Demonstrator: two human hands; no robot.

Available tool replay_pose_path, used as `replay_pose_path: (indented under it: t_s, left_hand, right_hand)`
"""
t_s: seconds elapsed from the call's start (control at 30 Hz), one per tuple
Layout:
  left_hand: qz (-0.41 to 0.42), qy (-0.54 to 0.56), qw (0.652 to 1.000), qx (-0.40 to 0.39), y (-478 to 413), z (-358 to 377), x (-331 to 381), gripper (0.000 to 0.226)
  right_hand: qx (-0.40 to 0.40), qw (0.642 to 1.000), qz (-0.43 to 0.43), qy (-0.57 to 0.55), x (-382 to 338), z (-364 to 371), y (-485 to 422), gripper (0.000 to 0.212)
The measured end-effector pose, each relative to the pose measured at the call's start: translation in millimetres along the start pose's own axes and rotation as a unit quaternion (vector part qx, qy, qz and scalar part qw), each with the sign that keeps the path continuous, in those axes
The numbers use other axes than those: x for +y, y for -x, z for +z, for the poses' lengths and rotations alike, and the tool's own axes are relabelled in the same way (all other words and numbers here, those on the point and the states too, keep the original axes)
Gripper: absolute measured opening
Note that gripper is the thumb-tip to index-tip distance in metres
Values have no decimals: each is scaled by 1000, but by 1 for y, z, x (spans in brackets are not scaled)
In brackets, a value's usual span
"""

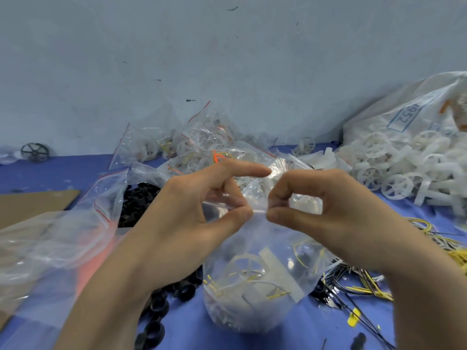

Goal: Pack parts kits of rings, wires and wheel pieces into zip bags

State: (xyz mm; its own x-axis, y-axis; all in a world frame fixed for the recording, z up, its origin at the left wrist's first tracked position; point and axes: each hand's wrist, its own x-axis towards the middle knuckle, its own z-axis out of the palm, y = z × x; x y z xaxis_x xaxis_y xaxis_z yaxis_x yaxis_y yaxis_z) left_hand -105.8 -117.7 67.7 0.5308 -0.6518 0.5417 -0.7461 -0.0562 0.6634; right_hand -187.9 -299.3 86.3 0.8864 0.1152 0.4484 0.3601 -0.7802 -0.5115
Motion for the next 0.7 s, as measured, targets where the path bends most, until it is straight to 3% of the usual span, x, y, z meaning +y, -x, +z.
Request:
replay_pose_path:
  t_s: [0.2,0.4,0.7]
  left_hand:
    - [-18,-13,1000,-9,1,-3,-3,5]
    - [25,-79,996,-39,1,-2,-1,9]
    - [41,-45,995,-81,0,-1,0,32]
  right_hand:
    - [6,997,-38,69,-8,10,-3,19]
    - [-26,997,-17,65,-11,11,-1,15]
    - [-61,997,-21,31,-5,-4,11,20]
